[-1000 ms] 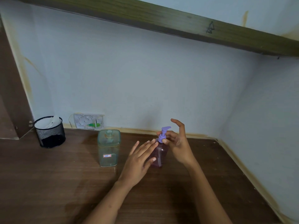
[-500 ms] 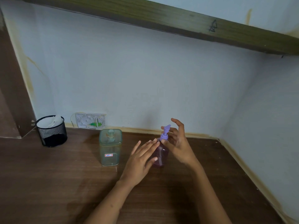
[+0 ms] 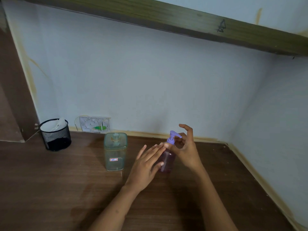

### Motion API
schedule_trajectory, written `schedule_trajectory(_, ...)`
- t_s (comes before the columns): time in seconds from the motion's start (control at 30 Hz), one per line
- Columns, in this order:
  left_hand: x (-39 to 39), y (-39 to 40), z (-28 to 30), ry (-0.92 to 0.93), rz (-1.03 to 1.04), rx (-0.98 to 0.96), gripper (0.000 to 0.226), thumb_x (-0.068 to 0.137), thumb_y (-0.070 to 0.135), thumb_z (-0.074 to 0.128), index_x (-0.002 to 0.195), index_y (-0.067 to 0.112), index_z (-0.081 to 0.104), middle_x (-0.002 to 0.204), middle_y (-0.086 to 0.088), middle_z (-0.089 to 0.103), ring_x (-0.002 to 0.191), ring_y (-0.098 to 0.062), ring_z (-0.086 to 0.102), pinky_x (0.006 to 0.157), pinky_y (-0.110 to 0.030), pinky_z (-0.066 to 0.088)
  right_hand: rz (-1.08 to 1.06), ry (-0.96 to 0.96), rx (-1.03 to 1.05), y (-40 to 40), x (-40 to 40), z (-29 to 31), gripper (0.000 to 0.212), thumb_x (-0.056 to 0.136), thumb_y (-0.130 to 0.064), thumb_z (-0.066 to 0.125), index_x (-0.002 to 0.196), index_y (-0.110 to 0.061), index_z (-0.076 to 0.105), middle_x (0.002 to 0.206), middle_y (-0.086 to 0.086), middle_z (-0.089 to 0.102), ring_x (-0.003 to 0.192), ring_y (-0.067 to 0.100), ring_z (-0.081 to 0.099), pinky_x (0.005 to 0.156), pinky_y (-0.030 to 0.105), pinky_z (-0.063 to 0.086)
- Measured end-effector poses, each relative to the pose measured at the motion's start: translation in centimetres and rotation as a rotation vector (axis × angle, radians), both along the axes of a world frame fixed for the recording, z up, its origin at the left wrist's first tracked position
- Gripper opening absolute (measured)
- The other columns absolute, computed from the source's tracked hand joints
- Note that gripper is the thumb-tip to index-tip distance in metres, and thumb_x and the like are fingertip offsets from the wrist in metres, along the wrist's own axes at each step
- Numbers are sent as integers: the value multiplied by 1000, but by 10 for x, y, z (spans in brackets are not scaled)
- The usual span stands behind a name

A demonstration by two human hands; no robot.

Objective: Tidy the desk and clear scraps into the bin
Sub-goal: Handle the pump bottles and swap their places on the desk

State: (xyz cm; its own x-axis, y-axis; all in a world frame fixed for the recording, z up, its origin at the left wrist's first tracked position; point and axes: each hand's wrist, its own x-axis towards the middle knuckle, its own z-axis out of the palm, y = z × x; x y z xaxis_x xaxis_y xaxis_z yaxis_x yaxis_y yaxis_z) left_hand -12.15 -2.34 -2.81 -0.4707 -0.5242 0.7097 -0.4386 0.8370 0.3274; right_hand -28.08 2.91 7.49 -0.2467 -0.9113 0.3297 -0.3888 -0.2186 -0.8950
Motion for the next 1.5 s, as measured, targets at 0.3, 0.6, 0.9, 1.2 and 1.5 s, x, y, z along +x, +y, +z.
schedule_trajectory(0.3,-1,-1,1,10,12,5,54,98,34,51,149,29,33,153,13,36,142,1,28,119,-37,17,100,-77,64,1,-12,4,69,84,6,66,132,-28,31,109,11,69,101,17,69,83,26,54)
schedule_trajectory(0.6,-2,1,1,39,2,-2,56,96,27,59,147,27,38,153,15,36,141,1,31,119,-37,19,50,36,28,0,-8,-2,75,74,-15,82,130,-29,32,104,-1,66,100,6,64,92,26,48)
schedule_trajectory(0.9,-1,1,1,49,8,-17,56,95,27,60,146,27,40,152,13,39,139,0,34,118,-39,22,100,-59,52,-1,-11,2,75,77,-3,77,132,-30,33,98,7,73,101,19,68,94,38,52)
schedule_trajectory(1.2,-1,2,1,30,16,-9,55,96,32,56,148,28,37,152,13,38,140,0,33,118,-40,22,181,-102,63,1,-12,-1,76,81,-11,74,138,-33,29,115,3,70,112,16,64,95,33,51)
schedule_trajectory(1.5,-1,2,1,42,25,-11,56,97,35,53,149,28,33,151,15,36,140,0,32,118,-38,22,-70,9,12,-3,5,-3,80,67,-24,87,127,-34,36,98,2,60,93,18,65,75,22,55)
